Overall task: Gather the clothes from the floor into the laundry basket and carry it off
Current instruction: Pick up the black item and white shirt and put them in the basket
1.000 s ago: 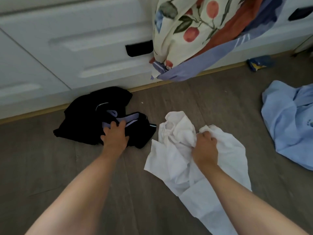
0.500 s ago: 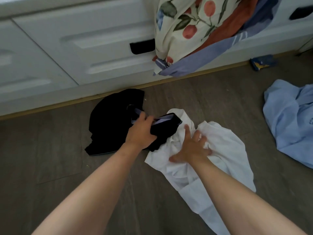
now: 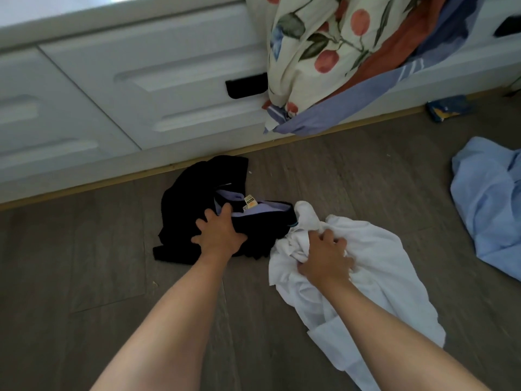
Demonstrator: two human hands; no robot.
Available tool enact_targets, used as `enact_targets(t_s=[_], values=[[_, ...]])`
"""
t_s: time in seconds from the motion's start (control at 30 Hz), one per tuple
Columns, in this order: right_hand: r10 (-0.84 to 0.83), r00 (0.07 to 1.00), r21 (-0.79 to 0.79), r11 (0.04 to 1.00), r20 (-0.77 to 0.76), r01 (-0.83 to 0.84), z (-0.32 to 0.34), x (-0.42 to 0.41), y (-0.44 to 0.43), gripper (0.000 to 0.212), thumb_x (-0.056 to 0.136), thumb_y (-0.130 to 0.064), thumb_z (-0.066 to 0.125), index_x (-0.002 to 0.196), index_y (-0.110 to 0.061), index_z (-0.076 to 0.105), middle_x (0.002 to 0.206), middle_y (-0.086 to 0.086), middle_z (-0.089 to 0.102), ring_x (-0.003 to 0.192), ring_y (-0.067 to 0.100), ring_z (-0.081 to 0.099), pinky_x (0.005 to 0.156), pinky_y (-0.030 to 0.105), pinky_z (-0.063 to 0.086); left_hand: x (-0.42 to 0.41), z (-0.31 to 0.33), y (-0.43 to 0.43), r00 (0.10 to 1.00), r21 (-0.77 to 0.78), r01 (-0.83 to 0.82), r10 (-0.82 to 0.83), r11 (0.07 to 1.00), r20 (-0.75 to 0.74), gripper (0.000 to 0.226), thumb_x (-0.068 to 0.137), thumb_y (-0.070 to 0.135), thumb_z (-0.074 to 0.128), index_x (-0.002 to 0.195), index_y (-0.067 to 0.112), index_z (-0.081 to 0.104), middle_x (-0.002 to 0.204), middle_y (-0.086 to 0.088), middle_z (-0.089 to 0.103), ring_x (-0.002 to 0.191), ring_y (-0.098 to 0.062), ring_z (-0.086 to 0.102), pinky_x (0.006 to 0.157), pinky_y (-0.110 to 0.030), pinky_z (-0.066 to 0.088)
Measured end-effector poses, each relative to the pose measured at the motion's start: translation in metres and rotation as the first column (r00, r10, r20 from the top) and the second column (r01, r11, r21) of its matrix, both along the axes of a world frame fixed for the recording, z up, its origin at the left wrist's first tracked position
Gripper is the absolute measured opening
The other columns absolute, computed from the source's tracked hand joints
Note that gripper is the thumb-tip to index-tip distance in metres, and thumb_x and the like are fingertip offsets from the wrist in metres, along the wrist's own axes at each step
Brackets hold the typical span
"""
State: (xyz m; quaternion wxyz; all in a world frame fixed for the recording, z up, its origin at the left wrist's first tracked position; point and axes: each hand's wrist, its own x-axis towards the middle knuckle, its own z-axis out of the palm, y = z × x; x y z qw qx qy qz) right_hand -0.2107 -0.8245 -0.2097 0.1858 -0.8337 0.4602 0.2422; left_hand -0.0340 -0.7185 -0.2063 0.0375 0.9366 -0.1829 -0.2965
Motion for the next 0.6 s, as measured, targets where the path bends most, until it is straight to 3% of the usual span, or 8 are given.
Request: enact_targets(t_s=[0.1, 0.23, 0.47, 0.6], values=[[0.002, 0.999, 0.033, 0.999, 0.033, -0.003, 0.004, 0.0, -0.004, 0.055, 0.088, -0.041, 0.061, 0.135, -0.026, 0.037, 0.142, 0.006, 0.033, 0.126, 0.031, 0.036, 0.095, 0.046, 0.045, -0.003, 0.006, 0.004, 0.997, -0.079, 0.07, -0.068, 0.994, 0.031, 0.05, 0.084, 0.026, 0.064, 0.128, 0.023, 0.041, 0.126, -0.017, 0.041, 0.115, -0.042, 0.044, 0.09, -0.053, 0.046], [-0.095, 0.986, 0.184, 0.98, 0.138, 0.068, 0.037, -0.011, -0.012, 0.034, 0.091, -0.018, 0.052, 0.125, -0.015, 0.049, 0.132, 0.016, 0.043, 0.116, 0.035, 0.049, 0.096, 0.041, 0.045, -0.012, 0.045, 0.009, 0.997, -0.113, 0.069, -0.066, 0.991, 0.029, 0.043, 0.085, 0.02, 0.06, 0.125, 0.018, 0.043, 0.122, -0.018, 0.044, 0.107, -0.041, 0.049, 0.088, -0.05, 0.049], [-0.194, 0.965, 0.241, 0.959, 0.18, 0.148, 0.188, -0.064, -0.009, 0.034, 0.083, -0.008, 0.055, 0.116, -0.012, 0.056, 0.116, 0.019, 0.051, 0.096, 0.038, 0.057, 0.079, 0.035, 0.048, -0.059, 0.194, 0.028, 1.0, -0.14, 0.028, -0.028, 0.99, 0.006, 0.04, 0.082, 0.018, 0.058, 0.117, 0.017, 0.04, 0.114, -0.015, 0.042, 0.1, -0.041, 0.049, 0.08, -0.051, 0.05], [-0.233, 0.952, 0.236, 0.954, 0.2, 0.184, 0.287, -0.082, 0.0, 0.018, 0.079, -0.006, 0.055, 0.097, -0.01, 0.053, 0.107, 0.018, 0.054, 0.079, 0.03, 0.051, 0.064, 0.03, 0.035, -0.082, 0.292, 0.051, 0.999, -0.11, -0.039, 0.038, 0.993, -0.004, 0.043, 0.08, 0.015, 0.058, 0.117, 0.016, 0.038, 0.115, -0.014, 0.037, 0.1, -0.039, 0.047, 0.082, -0.053, 0.049]])
